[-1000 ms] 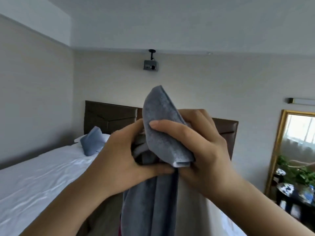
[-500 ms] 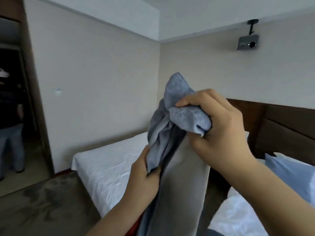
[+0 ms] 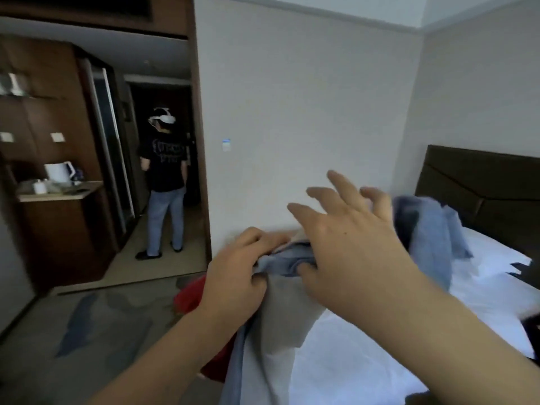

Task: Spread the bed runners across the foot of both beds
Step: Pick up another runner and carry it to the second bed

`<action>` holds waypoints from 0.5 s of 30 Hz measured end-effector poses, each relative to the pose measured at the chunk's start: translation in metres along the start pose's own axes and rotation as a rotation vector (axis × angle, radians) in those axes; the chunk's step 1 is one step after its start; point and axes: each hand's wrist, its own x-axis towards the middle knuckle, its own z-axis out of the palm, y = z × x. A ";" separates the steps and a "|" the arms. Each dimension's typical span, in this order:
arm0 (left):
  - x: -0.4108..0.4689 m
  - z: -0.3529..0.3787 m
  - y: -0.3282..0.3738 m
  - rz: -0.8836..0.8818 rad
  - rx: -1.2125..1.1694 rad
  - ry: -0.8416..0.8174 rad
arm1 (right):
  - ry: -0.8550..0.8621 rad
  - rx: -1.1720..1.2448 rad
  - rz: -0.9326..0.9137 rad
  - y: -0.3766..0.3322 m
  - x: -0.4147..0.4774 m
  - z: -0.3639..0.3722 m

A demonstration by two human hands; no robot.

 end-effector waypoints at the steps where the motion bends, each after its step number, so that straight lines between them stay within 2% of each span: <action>1: 0.007 -0.004 -0.018 0.020 0.053 0.007 | -0.057 0.108 -0.061 -0.009 0.018 0.018; 4: 0.029 -0.013 -0.075 0.109 0.157 0.014 | -0.105 0.354 -0.169 -0.033 0.072 0.070; 8: 0.058 -0.020 -0.171 0.121 0.140 0.121 | -0.138 0.660 -0.175 -0.065 0.140 0.141; 11: 0.090 -0.029 -0.233 0.102 0.263 0.181 | -0.127 0.710 -0.151 -0.093 0.208 0.184; 15: 0.138 -0.035 -0.299 0.096 0.150 0.234 | -0.019 0.727 -0.076 -0.112 0.295 0.219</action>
